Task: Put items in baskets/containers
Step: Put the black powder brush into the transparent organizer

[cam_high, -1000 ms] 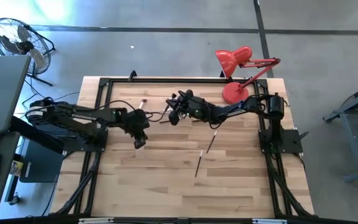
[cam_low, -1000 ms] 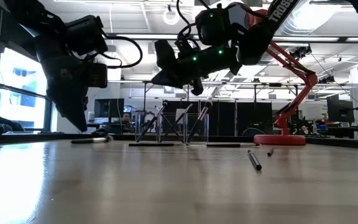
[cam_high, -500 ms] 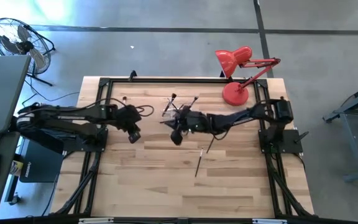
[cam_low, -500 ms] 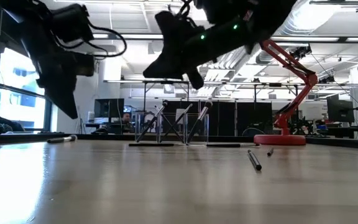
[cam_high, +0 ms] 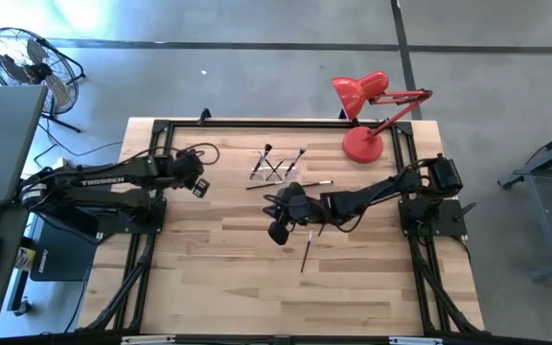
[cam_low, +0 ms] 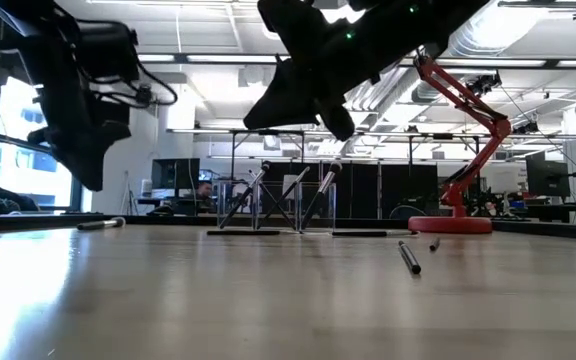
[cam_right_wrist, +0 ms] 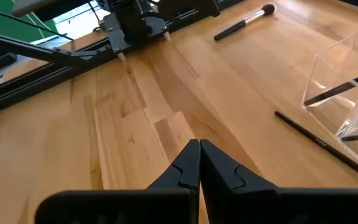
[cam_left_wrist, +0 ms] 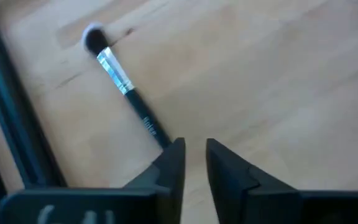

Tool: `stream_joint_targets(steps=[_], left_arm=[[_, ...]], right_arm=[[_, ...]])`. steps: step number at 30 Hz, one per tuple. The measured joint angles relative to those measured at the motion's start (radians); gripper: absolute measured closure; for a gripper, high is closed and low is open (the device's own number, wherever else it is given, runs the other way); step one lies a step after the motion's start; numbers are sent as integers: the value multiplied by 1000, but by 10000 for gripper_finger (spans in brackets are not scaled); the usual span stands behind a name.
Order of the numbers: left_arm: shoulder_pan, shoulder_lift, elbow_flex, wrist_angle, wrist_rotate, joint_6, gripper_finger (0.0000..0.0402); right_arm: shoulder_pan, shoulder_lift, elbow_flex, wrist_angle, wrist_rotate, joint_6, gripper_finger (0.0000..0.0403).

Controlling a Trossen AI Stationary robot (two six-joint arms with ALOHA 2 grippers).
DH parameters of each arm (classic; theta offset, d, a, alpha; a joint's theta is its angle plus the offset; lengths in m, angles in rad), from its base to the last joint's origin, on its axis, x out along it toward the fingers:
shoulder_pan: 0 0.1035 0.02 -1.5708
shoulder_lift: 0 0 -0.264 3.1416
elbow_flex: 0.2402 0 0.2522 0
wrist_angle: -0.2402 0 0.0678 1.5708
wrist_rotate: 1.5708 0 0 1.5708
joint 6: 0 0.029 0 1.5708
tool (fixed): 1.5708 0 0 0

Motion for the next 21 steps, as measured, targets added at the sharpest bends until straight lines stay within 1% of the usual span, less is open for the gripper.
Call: stream_joint_targets(steps=[6, 10, 13, 17, 21], left_arm=[[176, 93, 0, 21, 18, 32, 264], [275, 157, 0, 76, 60, 60, 233], [333, 205, 0, 126, 82, 61, 222], [394, 252, 0, 196, 102, 73, 220], [441, 299, 0, 277, 158, 86, 220]], right_arm=[[17, 0, 0, -9, 4, 23, 402], [31, 0, 0, -33, 3, 31, 403], [42, 0, 0, -47, 3, 45, 403], [58, 0, 0, -65, 3, 77, 403], [74, 0, -1, -92, 3, 84, 402]])
